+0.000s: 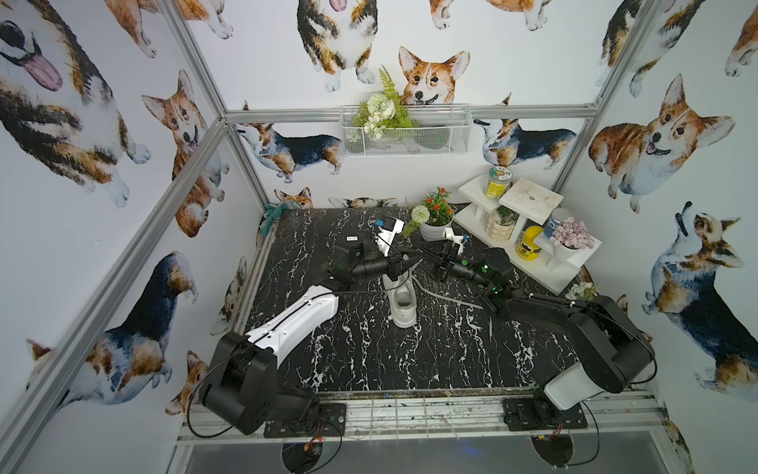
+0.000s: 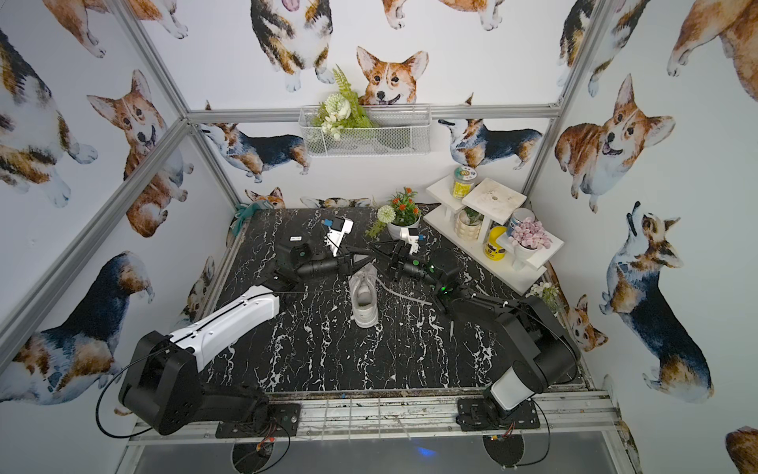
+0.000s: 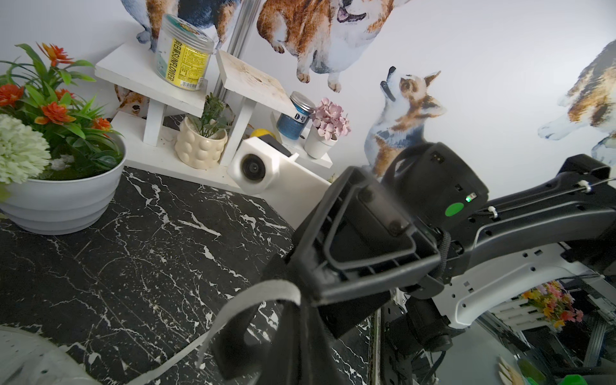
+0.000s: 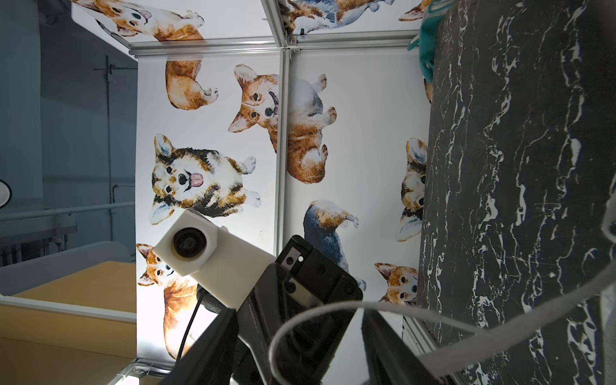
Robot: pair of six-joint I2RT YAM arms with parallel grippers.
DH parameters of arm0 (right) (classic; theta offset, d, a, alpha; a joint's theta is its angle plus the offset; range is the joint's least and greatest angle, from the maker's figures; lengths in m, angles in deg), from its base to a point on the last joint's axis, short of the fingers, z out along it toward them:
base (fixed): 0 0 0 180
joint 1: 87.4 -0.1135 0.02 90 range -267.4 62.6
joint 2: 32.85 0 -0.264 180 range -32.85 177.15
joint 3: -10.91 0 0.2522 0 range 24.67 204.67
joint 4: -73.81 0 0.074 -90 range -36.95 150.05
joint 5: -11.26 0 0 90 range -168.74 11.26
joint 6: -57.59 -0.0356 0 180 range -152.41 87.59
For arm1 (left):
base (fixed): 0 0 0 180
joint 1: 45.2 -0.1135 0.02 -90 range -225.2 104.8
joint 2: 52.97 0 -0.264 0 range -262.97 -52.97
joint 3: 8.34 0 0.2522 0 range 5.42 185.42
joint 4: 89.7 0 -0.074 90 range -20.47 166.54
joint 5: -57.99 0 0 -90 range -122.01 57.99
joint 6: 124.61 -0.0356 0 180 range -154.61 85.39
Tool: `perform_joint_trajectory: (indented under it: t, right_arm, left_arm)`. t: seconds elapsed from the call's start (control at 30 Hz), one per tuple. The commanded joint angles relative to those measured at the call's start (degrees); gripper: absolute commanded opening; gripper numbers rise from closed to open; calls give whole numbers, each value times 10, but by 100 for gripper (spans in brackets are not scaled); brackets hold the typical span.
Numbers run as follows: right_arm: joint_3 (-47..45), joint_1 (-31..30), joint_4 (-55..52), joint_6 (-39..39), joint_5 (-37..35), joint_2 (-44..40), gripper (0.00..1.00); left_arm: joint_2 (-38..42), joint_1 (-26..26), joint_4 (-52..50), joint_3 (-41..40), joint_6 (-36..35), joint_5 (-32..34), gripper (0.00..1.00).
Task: Tie the shoes
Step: Cross the shoelace with the shoelace.
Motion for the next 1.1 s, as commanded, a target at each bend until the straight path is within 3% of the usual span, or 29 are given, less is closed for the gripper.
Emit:
perform_joint_trajectory:
  t: [0.0,0.3,0.47,0.5,0.57,0.77,0.9,1.07]
  right_arm:
    - [10,-1,28,-6,5,7,57]
    - [18,10,-18,31,-5,-14,29]
    - [19,10,-32,46,2,-25,2]
    - [21,11,-39,52,2,-29,0]
    - [27,12,-59,69,1,-38,0]
    - [64,16,-152,136,-14,-74,0]
    - [97,17,-196,163,-18,-87,0]
    - [114,17,-209,166,-19,-95,0]
  left_arm:
    - [1,0,12,4,-8,-20,0]
    - [11,0,-7,-2,-24,-20,0]
    - [7,0,-2,-6,-21,-10,0]
    - [8,0,1,-7,-20,-6,4]
    - [11,-1,8,-10,-20,2,35]
    - [40,-4,46,-42,-59,37,80]
    - [58,-5,122,-95,-91,81,97]
    - [23,-5,204,-105,-97,68,100]
